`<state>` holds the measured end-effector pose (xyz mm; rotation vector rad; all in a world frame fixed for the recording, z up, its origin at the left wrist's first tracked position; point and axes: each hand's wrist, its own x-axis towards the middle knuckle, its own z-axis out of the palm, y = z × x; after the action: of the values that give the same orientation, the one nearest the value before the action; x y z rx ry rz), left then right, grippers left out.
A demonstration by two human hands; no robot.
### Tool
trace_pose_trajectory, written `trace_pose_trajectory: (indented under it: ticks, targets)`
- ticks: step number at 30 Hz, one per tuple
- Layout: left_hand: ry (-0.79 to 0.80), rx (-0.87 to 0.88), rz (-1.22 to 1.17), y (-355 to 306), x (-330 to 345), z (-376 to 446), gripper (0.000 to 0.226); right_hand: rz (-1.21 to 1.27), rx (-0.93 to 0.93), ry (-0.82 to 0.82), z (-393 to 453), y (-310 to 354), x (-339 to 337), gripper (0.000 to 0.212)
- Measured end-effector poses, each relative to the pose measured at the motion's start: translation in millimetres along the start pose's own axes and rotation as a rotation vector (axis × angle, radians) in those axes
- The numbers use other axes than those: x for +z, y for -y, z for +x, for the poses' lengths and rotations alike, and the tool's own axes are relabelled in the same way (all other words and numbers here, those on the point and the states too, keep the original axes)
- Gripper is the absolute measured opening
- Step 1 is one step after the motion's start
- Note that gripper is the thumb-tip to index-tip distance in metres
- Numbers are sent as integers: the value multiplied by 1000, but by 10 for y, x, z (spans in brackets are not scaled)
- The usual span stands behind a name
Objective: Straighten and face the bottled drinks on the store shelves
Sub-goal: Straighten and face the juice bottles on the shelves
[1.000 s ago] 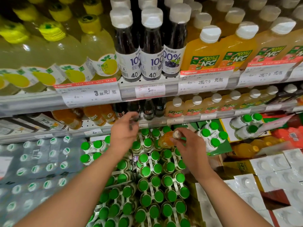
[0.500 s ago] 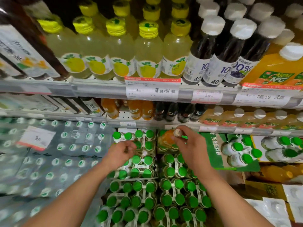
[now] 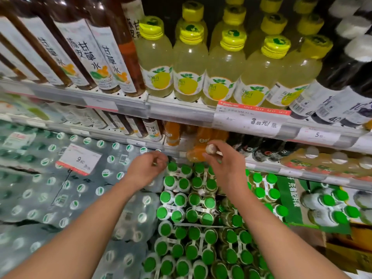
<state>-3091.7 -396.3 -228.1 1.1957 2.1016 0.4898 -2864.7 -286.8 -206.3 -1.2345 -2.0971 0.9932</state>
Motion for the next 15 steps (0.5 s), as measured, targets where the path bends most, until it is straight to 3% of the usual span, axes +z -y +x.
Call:
trace_pose_trajectory:
  ticks: [5,15]
  targets:
    - [-4,0,1,166,-99,-44,10,-136,-6,-16,277,164,288,34]
    - [72,-15,-47,268,-25,-271,19,-479,-8,4,693,340,644,21]
